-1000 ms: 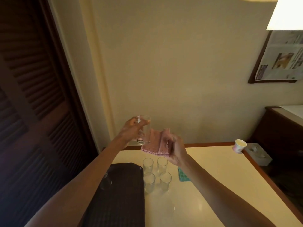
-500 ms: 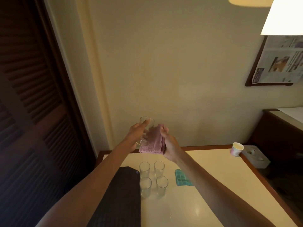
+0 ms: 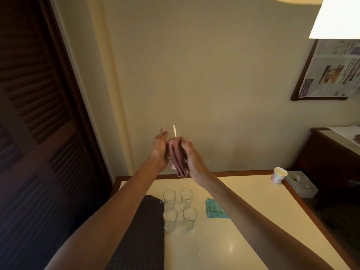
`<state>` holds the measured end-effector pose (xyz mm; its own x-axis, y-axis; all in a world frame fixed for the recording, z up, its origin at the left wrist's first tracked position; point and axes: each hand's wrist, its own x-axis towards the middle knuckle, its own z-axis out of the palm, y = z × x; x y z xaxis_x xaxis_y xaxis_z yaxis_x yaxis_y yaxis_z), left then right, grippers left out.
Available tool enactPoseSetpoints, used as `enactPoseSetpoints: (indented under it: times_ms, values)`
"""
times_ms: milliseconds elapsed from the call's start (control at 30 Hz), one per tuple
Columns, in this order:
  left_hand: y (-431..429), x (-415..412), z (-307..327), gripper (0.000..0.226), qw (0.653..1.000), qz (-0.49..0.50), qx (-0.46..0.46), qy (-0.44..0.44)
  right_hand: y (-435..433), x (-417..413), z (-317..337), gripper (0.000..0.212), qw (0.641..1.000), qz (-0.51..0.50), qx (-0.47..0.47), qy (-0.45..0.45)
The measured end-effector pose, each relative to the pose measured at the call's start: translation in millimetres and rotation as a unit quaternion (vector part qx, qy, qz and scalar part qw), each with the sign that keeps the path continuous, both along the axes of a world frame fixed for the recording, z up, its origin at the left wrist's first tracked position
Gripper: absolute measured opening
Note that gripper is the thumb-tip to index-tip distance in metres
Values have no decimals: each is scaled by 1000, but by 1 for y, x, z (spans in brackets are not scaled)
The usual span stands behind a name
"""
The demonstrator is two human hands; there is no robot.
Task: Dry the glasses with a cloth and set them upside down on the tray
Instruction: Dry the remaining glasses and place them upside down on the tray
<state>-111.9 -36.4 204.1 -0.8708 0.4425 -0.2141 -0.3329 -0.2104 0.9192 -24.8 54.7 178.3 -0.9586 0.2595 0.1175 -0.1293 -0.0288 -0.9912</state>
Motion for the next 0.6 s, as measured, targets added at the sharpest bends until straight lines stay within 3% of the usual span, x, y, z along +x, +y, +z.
enactPoseSetpoints:
  times_ms: [33, 100, 133, 200, 400, 533, 600]
  values:
    - [-1, 0, 1, 66, 1000, -8, 12, -6, -1, -1, 0, 49, 995, -32, 97, 23]
    - [-2, 2, 3, 64, 999, -28, 31, -5, 4, -5, -4, 36, 941, -125, 300, 98]
    - [-3, 3, 4, 63, 998, -43, 41, -1, 6, -7, -5, 40, 914, -155, 352, 126]
    - [-3, 7, 5, 58, 997, -61, 55, 6, 10, -13, 0, 49, 898, -172, 381, 140]
    - [8, 17, 16, 51, 994, -70, 76, 43, 12, -39, 7, 72, 945, -155, 275, 81]
    - [18, 20, 16, 52, 992, -45, 85, 83, 23, -45, 32, 51, 977, -154, 129, 65]
    - [23, 21, 18, 51, 995, -23, 62, 77, 25, -51, 36, 58, 988, -145, 39, 23]
